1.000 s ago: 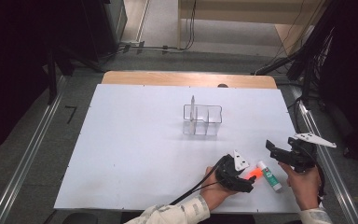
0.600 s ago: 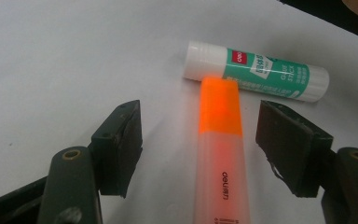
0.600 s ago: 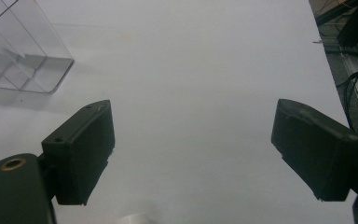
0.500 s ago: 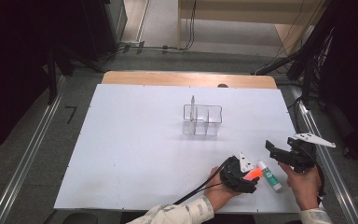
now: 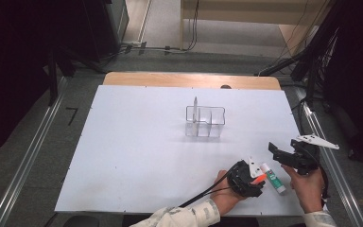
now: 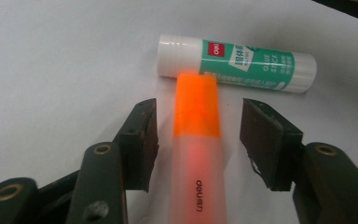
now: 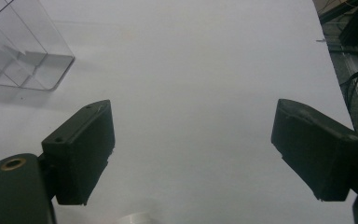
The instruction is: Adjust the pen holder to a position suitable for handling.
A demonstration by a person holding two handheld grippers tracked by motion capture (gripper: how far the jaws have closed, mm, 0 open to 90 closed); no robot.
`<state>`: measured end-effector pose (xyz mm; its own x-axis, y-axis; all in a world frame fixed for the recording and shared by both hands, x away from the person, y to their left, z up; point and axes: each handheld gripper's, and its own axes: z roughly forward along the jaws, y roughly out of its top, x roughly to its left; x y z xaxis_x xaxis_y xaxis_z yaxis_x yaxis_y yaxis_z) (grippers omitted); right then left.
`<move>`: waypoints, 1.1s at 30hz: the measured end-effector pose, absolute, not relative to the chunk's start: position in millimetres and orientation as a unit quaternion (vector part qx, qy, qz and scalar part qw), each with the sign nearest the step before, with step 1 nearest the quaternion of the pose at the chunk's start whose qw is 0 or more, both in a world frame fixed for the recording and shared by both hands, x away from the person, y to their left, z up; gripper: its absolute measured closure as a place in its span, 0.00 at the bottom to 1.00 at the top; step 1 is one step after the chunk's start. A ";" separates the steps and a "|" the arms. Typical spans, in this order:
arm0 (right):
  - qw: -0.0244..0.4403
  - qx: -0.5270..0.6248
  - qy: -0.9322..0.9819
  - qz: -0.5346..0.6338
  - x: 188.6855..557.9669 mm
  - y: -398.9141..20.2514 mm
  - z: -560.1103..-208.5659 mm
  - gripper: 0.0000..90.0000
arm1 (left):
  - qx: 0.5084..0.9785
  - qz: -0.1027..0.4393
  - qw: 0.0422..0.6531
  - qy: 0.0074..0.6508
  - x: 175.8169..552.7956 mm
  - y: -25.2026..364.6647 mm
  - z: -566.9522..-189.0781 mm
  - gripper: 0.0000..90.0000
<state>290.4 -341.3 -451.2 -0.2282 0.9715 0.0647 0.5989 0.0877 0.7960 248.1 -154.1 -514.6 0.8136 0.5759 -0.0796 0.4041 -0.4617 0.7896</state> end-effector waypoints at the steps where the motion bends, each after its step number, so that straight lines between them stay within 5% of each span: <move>1: 0.254 0.567 0.692 0.367 290.4 -341.3 -451.2 0.13 | 0.851 0.100 0.428 0.287 248.1 -154.2 -514.3 0.54; 33: 0.253 0.570 0.693 0.362 291.0 -340.9 -453.7 0.13 | 0.858 0.106 0.415 0.284 249.0 -156.6 -516.0 0.74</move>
<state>291.0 -340.9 -453.7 -0.2225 0.9730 0.0618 0.6074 0.0887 0.7894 249.0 -156.6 -516.0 0.8160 0.5755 -0.0535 0.3989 -0.4938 0.7727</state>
